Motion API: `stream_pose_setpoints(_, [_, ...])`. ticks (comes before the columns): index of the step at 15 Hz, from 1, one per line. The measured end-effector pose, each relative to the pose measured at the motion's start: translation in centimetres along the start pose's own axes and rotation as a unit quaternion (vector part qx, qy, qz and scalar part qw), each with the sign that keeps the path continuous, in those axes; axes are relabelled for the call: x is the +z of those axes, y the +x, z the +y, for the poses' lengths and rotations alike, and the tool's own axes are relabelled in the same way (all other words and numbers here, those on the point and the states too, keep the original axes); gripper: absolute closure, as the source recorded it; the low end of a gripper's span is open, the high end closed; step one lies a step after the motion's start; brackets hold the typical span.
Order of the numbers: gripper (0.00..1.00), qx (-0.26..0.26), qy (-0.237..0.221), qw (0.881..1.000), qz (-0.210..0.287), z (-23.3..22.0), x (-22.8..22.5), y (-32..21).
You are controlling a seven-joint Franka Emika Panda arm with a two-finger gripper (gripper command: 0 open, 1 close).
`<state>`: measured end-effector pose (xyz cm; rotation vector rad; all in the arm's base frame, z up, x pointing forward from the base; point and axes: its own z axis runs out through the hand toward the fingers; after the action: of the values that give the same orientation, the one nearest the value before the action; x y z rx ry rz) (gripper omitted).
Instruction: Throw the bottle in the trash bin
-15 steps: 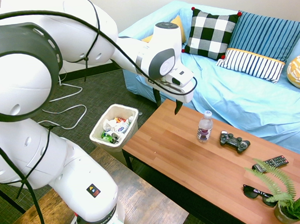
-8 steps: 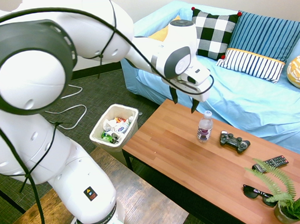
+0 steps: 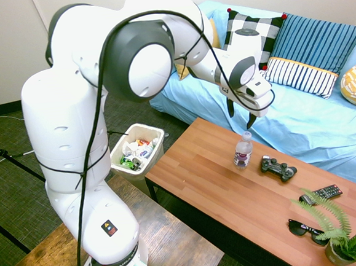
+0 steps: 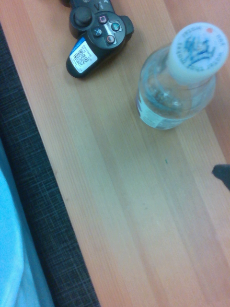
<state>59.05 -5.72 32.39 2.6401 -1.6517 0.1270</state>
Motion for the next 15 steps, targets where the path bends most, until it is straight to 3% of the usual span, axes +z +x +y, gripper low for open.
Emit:
stream_pose_setpoints(6, [0.00,0.034,-0.032,0.999,-0.001,-1.4,5.3,1.8])
stream_pose_setpoints(15, [0.00,0.042,-0.050,0.998,-0.008,-0.8,7.6,1.8])
